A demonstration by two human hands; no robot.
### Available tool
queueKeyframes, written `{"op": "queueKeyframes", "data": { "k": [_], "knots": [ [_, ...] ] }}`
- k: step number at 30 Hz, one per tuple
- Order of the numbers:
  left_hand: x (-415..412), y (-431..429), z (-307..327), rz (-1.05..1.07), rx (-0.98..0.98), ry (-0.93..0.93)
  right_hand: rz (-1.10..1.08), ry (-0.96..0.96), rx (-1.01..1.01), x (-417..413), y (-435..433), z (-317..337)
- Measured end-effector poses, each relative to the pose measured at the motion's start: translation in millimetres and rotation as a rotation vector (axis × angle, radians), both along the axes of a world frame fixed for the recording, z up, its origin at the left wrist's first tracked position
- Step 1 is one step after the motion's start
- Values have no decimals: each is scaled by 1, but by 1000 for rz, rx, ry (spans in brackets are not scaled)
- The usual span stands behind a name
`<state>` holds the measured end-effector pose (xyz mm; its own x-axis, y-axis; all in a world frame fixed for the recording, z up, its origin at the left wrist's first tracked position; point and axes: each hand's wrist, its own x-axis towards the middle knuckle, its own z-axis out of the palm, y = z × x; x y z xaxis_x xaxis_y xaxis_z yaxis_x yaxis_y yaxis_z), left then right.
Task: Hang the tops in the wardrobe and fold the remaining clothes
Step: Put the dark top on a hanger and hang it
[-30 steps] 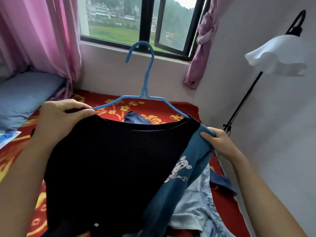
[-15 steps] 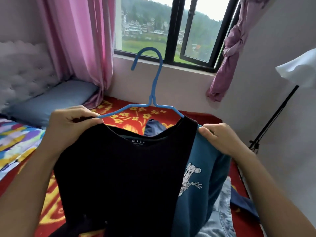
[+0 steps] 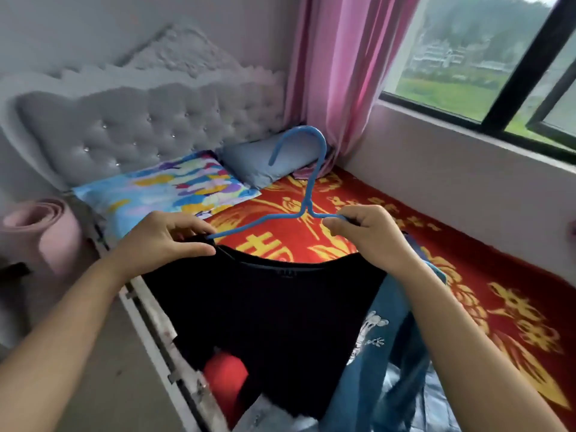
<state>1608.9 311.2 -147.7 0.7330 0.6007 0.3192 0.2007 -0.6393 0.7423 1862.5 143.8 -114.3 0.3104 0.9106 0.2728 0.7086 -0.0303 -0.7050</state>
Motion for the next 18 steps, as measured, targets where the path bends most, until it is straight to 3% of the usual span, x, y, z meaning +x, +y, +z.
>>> {"op": "queueKeyframes", "data": {
  "k": [5, 9, 12, 18],
  "knots": [
    [-113, 1, -18, 257, -49, 1, 209, 28, 8, -72, 54, 0],
    [-184, 11, -21, 434, -52, -116, 286, 117, 41, -129, 92, 10],
    [-250, 24, -16, 553, 1, -187, 360, 127, 35, -196, 127, 21],
    [-390, 45, -8, 739, 170, -162, 472, 108, 7, -325, 199, 26]
  ]
}}
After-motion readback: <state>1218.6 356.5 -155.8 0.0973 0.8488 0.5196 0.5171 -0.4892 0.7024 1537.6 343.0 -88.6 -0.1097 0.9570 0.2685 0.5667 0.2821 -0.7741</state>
